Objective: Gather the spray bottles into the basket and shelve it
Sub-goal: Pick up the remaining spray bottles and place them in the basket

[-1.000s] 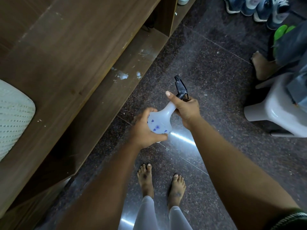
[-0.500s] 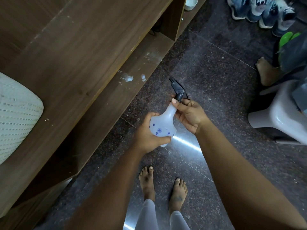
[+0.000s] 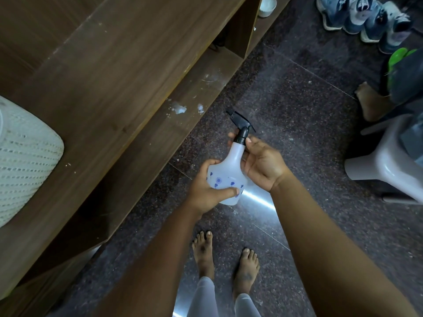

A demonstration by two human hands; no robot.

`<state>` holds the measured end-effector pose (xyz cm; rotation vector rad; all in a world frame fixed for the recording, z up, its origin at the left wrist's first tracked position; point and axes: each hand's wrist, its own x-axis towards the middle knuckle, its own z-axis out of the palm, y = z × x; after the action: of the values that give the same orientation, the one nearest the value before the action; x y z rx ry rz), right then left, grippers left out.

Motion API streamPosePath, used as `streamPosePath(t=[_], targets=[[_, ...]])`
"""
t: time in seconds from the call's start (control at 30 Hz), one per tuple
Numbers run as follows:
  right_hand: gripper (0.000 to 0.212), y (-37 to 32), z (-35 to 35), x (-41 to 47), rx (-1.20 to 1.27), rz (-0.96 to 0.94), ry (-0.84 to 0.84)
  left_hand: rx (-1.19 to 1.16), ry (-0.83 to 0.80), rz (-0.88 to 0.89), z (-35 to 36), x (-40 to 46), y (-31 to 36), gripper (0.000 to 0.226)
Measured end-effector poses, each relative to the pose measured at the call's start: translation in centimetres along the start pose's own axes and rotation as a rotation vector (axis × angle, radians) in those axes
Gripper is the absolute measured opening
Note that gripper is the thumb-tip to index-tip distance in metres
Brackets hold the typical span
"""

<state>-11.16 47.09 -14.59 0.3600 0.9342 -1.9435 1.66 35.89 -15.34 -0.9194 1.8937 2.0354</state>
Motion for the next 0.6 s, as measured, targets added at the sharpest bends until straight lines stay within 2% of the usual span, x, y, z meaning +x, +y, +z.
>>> streamPosePath(t=[0.4, 0.53, 0.6], targets=[[0.016, -0.4, -0.4, 0.0, -0.071, -0.041, 0.009, -0.041, 0.035, 0.022, 1.2, -0.4, -0.2, 0.066], [0.027, -1.1, 0.1, -0.1, -0.003, 0.003, -0.03, -0.145, -0.059, -0.051, 1.2, -0.6, 0.5, 0.069], [0.029, -1.6, 0.3, -0.1, 0.021, 0.034, -0.058, -0.306, -0.145, -0.125, 1.1, -1.0, 0.8, 0.072]])
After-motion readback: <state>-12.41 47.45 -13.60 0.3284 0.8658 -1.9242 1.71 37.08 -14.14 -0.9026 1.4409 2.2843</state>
